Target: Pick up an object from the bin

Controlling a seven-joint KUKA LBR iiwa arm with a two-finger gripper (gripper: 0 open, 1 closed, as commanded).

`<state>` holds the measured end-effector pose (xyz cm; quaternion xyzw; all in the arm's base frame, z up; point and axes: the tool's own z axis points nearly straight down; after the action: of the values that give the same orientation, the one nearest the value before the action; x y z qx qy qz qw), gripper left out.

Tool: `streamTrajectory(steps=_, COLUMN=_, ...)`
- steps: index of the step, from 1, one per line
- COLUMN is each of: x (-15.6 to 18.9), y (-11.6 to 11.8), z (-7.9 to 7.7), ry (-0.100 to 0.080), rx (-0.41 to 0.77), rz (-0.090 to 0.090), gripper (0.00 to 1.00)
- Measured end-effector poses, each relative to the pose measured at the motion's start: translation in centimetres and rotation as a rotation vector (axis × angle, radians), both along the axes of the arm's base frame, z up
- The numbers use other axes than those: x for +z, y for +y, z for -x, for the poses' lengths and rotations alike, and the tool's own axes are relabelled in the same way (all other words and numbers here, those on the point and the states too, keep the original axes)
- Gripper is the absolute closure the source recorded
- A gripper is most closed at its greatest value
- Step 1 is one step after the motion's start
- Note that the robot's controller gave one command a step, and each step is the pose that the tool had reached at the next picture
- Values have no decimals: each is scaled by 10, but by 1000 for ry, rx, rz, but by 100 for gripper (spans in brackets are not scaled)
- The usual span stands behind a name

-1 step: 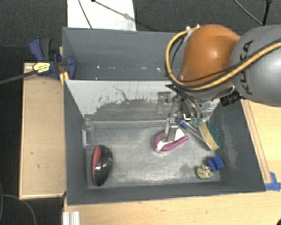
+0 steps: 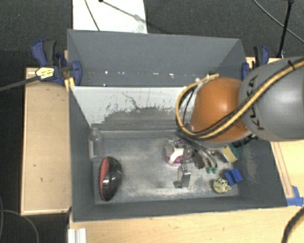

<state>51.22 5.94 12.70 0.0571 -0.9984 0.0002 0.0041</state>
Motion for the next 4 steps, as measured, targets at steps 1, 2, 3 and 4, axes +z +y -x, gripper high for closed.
streamTrajectory(steps=1, x=45, y=71, z=-62, ry=-17, rx=239, rz=-4, gripper=0)
streamTrajectory(steps=2, x=0, y=189, z=-24, ry=-7, rx=403, rz=-6, gripper=0)
streamTrajectory(steps=3, x=-50, y=193, z=-25, ry=-12, rx=528, rz=-6, gripper=0)
streamTrajectory(steps=4, x=-42, y=198, z=-33, ry=-45, rx=523, rz=-16, gripper=100)
